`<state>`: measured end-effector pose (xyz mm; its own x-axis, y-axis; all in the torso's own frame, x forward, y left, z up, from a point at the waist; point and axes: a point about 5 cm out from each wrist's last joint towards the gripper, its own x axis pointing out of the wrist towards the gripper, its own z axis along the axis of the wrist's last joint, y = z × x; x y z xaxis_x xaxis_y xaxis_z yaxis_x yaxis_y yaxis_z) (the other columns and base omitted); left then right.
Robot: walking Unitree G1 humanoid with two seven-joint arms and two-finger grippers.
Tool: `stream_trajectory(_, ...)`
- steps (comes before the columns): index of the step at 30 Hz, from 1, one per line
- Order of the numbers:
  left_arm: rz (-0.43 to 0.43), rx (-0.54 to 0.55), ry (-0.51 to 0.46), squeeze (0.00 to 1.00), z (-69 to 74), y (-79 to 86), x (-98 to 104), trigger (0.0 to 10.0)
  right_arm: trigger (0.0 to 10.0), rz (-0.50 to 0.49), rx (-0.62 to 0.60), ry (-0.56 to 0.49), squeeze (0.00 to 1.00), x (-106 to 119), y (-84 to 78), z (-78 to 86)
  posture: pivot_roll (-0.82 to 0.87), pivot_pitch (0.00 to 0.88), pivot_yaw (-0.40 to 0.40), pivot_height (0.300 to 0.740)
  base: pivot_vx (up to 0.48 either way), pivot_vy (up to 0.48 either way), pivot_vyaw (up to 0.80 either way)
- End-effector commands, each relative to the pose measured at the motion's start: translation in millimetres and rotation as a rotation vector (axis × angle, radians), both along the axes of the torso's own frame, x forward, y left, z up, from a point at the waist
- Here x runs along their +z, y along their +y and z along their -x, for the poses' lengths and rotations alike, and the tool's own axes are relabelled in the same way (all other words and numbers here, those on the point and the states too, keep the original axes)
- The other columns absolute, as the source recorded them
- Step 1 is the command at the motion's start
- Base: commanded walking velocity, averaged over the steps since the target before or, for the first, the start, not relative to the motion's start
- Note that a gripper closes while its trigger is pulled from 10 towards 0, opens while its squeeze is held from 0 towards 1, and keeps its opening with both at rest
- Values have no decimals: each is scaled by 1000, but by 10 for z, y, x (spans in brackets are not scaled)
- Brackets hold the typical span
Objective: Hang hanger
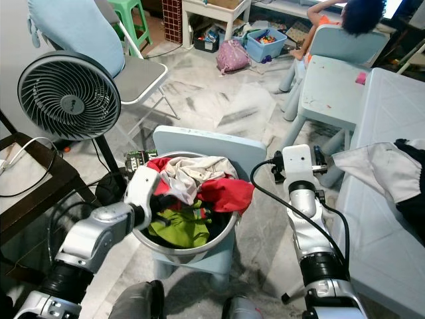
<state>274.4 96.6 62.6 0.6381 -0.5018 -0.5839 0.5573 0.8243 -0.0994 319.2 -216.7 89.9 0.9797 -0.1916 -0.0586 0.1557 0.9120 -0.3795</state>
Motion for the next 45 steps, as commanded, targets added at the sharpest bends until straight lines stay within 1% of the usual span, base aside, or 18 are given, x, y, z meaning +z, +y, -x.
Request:
stream_trajectory(1,-47,-59,-13,1000,56,-24,-6,10000,10000,1,4,-6,0,41,-4,-12,81,107,-51,740,0,0,0)
stream_trajectory(3,-130,-141,-78,1000,105,-6,-11,10000,10000,2,6,-8,0,48,-8,-12,83,113,-52,740,0,0,0)
stream_trajectory(5,-148,-244,-149,1000,179,-44,30,10000,10000,3,8,-7,0,50,-10,-11,86,119,-54,740,0,0,0)
stream_trajectory(7,-138,-261,-114,1000,228,-56,20,10000,10000,3,10,-6,0,48,-3,-13,86,119,-54,740,0,0,0)
stream_trajectory(12,-158,-449,-87,1000,429,-22,57,10000,10000,4,18,-8,0,58,18,-29,86,123,-53,740,0,0,0)
stream_trajectory(14,-219,-531,-109,1000,481,62,101,10000,10000,5,19,-8,0,66,13,-38,86,123,-53,740,0,0,0)
stream_trajectory(16,-228,-540,-119,1000,485,78,114,10000,10000,5,19,-8,0,67,13,-38,87,125,-51,740,0,0,0)
stream_trajectory(17,-253,-528,-179,1000,435,110,153,10000,10000,5,18,-9,0,67,12,-38,87,125,-51,740,0,0,0)
stream_trajectory(19,-269,-431,-283,1000,263,244,274,10000,10000,4,17,-9,0,67,10,-37,87,125,-51,740,0,0,0)
stream_trajectory(21,-270,-411,-328,1000,209,338,326,10000,10000,4,18,-9,0,68,11,-37,87,125,-51,740,0,0,0)
stream_trajectory(24,-435,-490,-418,1000,181,620,312,10000,10000,2,20,-7,0,68,7,-31,83,132,-53,740,0,0,0)
stream_trajectory(25,-485,-525,-384,1000,209,837,274,10000,10000,1,21,-5,0,68,3,-27,83,133,-54,740,0,0,0)
stream_trajectory(29,-527,-578,-336,1000,245,1049,222,10000,10000,1,24,-3,0,62,-2,-19,87,140,-56,740,0,0,0)
stream_trajectory(31,-513,-625,-365,1000,222,1090,211,10000,10000,-1,32,0,0,55,25,-18,86,142,-55,740,0,0,0)
stream_trajectory(34,-513,-660,-385,1000,206,1083,206,10000,10000,-4,41,-1,0,53,43,-4,79,149,-54,740,0,0,0)
stream_trajectory(37,-478,-710,-447,1000,138,997,209,10000,10000,-1,53,2,0,48,51,27,68,161,-49,740,0,0,0)
stream_trajectory(42,-456,-786,-460,1000,97,903,146,10000,10000,5,65,10,0,37,24,99,45,179,-38,740,0,0,0)
stream_trajectory(45,-455,-843,-462,1000,79,827,78,10000,10000,-45,154,8,0,46,82,210,17,203,-31,740,0,0,0)
